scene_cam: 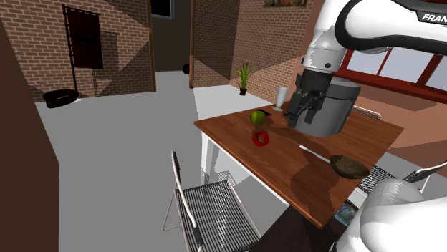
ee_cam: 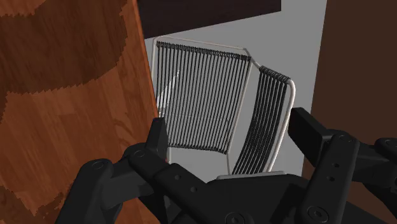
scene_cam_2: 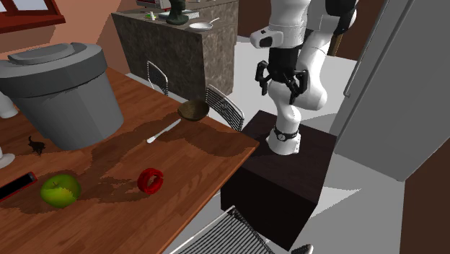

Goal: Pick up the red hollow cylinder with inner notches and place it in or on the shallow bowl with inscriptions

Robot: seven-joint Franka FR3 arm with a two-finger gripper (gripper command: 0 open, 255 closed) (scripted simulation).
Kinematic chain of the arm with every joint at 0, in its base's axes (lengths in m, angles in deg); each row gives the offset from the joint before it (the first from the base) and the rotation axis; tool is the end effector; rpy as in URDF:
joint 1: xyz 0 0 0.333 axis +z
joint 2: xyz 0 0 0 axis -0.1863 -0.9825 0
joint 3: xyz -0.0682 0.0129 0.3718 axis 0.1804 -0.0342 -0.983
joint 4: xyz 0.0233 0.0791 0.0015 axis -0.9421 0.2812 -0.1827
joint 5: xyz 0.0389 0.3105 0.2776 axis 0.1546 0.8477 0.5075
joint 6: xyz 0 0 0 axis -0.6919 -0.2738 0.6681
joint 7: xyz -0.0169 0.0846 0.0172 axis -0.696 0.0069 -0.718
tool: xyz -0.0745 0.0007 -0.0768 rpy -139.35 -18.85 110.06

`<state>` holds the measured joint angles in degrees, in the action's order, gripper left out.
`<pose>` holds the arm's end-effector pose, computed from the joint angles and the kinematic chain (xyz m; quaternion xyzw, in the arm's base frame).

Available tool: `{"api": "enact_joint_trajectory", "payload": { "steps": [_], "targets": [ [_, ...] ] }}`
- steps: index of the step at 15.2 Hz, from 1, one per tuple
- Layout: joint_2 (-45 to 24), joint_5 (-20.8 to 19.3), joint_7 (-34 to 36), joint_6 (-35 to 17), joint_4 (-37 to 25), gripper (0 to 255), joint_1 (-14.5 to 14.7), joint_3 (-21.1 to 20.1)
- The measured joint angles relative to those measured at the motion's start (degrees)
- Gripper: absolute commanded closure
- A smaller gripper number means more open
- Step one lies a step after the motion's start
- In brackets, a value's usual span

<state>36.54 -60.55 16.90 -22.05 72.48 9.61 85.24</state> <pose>0.2669 -0.0077 0.6577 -0.9976 0.0621 0.0105 0.0282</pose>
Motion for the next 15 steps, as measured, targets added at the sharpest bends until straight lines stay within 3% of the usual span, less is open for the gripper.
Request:
{"api": "enact_joint_trajectory", "payload": {
  "steps": [5, 15],
  "targets": [
    [-3.34, -1.62, -2.18, -4.14, 0.88, 0, -0.86, 2.19],
    [-18.18, -5.08, -9.33, -18.04, -0.24, 0, -3.19, 9.52]
  ]
}}
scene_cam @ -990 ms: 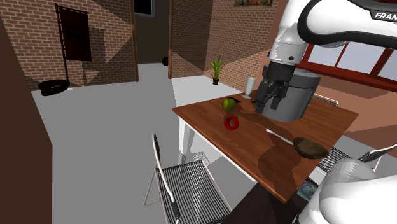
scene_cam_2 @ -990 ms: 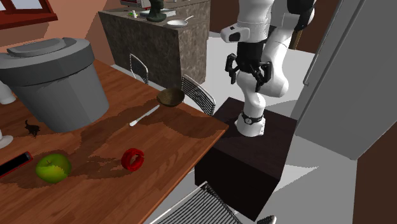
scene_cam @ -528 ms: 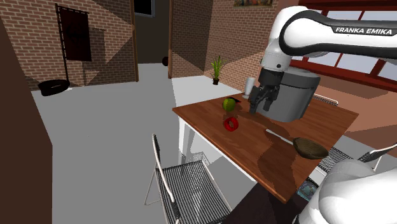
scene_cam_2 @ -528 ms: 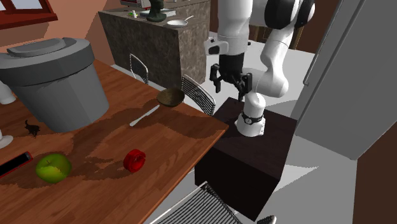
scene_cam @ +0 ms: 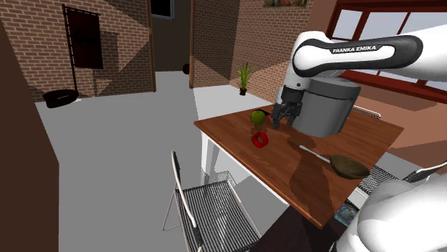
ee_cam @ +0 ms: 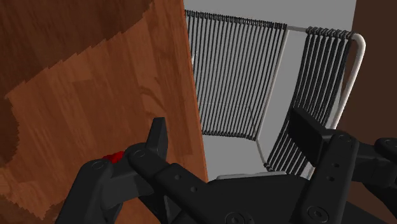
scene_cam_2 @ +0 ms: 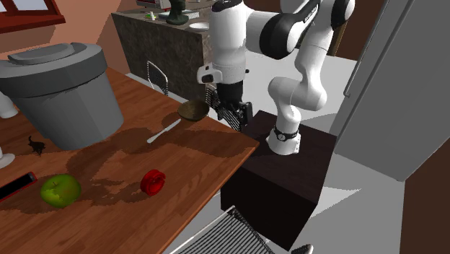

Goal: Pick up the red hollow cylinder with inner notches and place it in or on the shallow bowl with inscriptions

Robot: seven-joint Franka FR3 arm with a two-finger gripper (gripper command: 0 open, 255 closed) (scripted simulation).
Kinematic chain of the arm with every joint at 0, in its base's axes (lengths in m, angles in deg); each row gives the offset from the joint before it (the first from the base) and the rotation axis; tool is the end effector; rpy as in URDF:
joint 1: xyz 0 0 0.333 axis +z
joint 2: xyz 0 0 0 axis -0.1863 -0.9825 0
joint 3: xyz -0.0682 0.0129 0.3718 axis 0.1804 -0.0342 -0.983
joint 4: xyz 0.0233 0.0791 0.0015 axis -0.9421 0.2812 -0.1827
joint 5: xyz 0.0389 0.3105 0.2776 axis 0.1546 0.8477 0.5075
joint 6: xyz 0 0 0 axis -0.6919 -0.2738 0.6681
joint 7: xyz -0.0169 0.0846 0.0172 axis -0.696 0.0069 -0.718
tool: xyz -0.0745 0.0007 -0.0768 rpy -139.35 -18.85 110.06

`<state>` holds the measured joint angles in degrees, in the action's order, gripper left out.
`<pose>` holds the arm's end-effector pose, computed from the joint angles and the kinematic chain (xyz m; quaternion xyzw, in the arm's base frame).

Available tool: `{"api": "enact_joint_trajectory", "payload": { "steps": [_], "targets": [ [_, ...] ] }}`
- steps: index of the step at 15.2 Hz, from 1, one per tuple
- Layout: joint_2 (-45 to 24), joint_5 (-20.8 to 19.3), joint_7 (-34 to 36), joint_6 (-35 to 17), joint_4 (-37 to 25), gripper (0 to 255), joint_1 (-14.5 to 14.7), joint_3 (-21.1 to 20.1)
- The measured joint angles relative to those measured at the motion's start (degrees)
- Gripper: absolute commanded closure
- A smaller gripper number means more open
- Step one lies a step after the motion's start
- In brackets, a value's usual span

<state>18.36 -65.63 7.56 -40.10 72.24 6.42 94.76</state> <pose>0.3781 -0.1175 0.5773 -0.9965 0.0795 0.0084 0.0242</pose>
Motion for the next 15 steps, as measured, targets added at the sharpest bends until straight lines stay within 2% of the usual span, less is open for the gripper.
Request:
{"api": "enact_joint_trajectory", "payload": {
  "steps": [7, 11, 15],
  "targets": [
    [-12.58, 0.18, -5.93, -8.96, -3.68, 0, -1.31, 5.33],
    [-21.4, 2.14, -9.6, -13.02, -8.32, 0, -1.9, 7.85],
    [-29.69, 4.88, -13.05, -14.9, -14.36, 0, -2.84, 9.51]
  ]
}}
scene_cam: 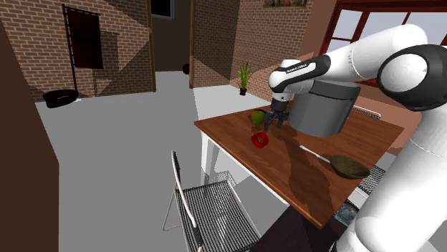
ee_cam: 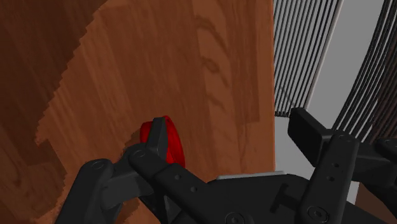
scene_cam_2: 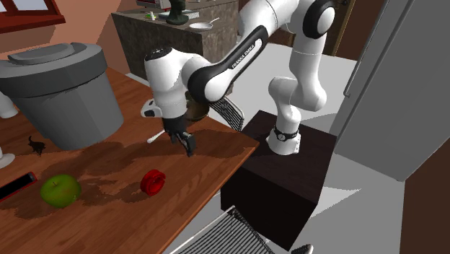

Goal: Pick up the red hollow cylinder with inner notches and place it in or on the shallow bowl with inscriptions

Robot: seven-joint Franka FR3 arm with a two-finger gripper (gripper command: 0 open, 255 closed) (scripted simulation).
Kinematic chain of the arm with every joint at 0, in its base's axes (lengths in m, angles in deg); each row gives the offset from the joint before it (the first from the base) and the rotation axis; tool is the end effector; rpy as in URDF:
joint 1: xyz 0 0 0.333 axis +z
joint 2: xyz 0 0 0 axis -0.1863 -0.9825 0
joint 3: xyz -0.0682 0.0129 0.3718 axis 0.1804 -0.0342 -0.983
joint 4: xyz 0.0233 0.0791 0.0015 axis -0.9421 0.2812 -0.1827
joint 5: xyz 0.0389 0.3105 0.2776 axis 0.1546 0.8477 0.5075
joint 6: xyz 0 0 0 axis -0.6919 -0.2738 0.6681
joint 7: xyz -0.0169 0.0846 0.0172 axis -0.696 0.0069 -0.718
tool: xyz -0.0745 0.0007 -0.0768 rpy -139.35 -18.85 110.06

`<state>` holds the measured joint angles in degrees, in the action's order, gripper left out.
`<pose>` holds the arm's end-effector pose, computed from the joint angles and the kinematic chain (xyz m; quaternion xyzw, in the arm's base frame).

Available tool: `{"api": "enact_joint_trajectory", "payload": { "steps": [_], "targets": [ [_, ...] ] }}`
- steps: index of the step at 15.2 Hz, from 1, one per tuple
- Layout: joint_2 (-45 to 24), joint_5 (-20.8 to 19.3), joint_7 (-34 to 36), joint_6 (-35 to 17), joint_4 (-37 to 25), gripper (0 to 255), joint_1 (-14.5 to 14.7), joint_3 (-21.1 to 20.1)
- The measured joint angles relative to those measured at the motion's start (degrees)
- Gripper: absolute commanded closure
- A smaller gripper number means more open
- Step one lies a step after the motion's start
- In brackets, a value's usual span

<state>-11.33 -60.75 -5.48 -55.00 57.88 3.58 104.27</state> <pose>0.5101 -0.2590 0.4773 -0.9948 0.0998 0.0052 0.0190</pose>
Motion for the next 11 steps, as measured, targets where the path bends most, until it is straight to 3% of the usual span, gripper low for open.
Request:
{"api": "enact_joint_trajectory", "payload": {
  "steps": [4, 11],
  "targets": [
    [-7.9, 3.1, -3.76, -1.96, -5.36, 0, -1.84, 1.13],
    [-24.1, 9.13, -8.88, -1.95, -20.49, 0, -6.77, 0.87]
  ]
}}
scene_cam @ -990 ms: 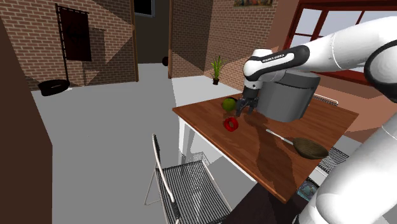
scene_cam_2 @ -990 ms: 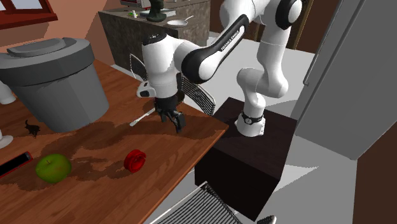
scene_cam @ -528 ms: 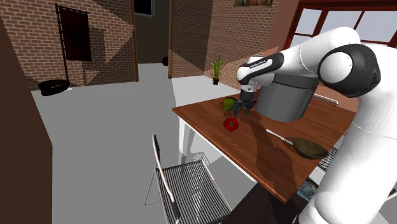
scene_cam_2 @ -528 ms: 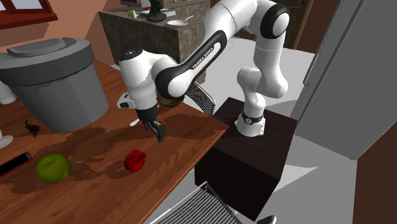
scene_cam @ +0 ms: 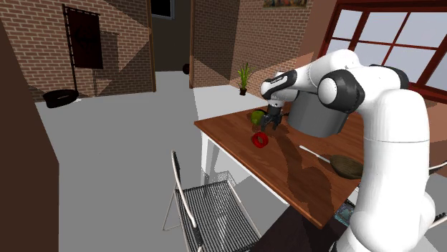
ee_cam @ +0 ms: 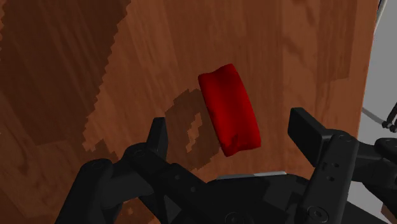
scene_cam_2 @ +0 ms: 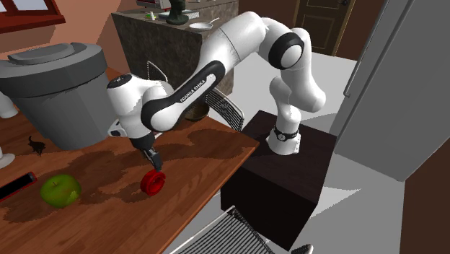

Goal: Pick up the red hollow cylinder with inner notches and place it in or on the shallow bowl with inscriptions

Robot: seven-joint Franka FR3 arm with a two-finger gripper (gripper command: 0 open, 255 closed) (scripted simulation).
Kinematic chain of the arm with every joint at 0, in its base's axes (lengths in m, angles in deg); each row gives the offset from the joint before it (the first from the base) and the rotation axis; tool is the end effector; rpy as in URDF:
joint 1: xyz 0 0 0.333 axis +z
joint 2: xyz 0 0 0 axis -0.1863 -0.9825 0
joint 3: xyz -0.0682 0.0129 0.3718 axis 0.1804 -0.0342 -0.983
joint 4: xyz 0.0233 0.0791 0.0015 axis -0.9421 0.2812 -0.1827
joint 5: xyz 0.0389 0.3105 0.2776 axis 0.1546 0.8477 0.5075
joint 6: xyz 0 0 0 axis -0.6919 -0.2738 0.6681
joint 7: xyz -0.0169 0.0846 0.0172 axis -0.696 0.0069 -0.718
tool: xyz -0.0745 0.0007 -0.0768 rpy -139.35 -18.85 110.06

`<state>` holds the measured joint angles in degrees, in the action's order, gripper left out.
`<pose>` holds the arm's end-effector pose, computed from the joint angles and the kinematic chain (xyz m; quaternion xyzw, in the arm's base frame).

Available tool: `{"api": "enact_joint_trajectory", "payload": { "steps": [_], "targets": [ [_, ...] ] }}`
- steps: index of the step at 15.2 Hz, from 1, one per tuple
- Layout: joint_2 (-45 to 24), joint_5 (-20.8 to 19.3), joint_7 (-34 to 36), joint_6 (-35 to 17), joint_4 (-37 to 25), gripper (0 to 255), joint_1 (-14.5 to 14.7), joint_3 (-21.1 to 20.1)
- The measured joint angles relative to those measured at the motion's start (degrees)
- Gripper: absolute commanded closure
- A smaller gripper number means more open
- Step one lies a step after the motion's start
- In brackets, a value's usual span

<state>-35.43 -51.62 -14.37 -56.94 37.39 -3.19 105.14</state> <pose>0.6024 -0.3683 0.3975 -0.9933 0.1145 0.0035 0.0150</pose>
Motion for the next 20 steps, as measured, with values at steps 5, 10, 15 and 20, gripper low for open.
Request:
{"api": "enact_joint_trajectory", "payload": {
  "steps": [5, 10, 15, 20],
  "targets": [
    [-3.55, 1.31, -0.85, -2.11, -1.25, 0, -0.91, -0.56],
    [-4.77, 1.89, -1.27, -4.22, -0.3, 0, -1.09, -0.88],
    [-4.86, 1.93, -1.3, -4.31, -0.32, 255, -1.11, -0.9],
    [-4.83, 1.91, -1.3, -4.33, -0.3, 255, -1.12, -0.88]
  ]
}}
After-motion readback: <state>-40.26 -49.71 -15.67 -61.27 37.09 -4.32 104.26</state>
